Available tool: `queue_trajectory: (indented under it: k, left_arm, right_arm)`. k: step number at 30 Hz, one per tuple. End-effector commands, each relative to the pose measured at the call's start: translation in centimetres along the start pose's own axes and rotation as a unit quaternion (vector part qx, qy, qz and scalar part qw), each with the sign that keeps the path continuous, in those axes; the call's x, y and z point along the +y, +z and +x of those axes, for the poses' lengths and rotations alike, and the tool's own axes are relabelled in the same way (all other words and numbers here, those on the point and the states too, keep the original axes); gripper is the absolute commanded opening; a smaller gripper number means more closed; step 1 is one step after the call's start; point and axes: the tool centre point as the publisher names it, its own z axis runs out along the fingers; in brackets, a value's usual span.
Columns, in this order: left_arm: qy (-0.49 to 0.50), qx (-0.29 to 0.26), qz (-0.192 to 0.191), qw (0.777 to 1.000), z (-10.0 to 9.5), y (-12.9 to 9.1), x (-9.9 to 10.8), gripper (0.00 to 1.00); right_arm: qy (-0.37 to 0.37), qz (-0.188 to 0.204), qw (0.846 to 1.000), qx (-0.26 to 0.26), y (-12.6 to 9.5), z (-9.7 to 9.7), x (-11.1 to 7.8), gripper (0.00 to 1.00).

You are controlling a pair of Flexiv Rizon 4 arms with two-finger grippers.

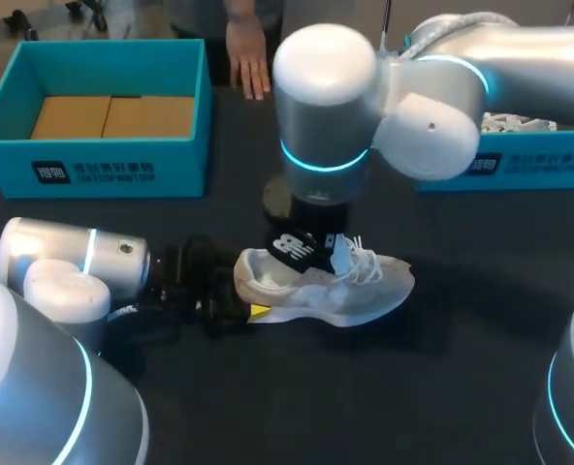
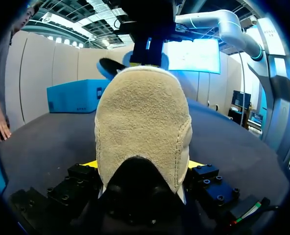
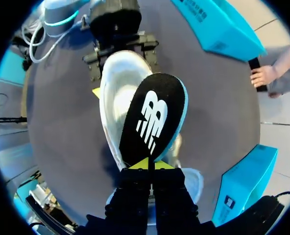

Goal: Take the shoe out of the shoebox, open the shoe tongue, remove and reinsert the insole, then place the shoe into the shoebox

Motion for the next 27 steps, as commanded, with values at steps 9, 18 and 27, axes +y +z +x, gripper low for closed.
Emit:
queue_trajectory:
  k: [9,18,27]
  left_arm:
    - [0.0,0.0,-0.001,1.0,0.1,0.0,0.0,0.0]
    - [0.0,0.0,-0.001,1.0,0.1,0.0,0.0,0.0]
    - [0.0,0.0,-0.001,1.0,0.1,0.0,0.0,0.0]
  right_arm:
    - [-0.033,-0.09,0.995,0.032,0.7,-0.5,3.3,0.0]
    - [-0.051,-0.121,0.99,0.051,0.6,-0.6,5.5,0.0]
    - [-0.084,-0.15,0.983,0.067,-0.7,-0.8,7.0,0.0]
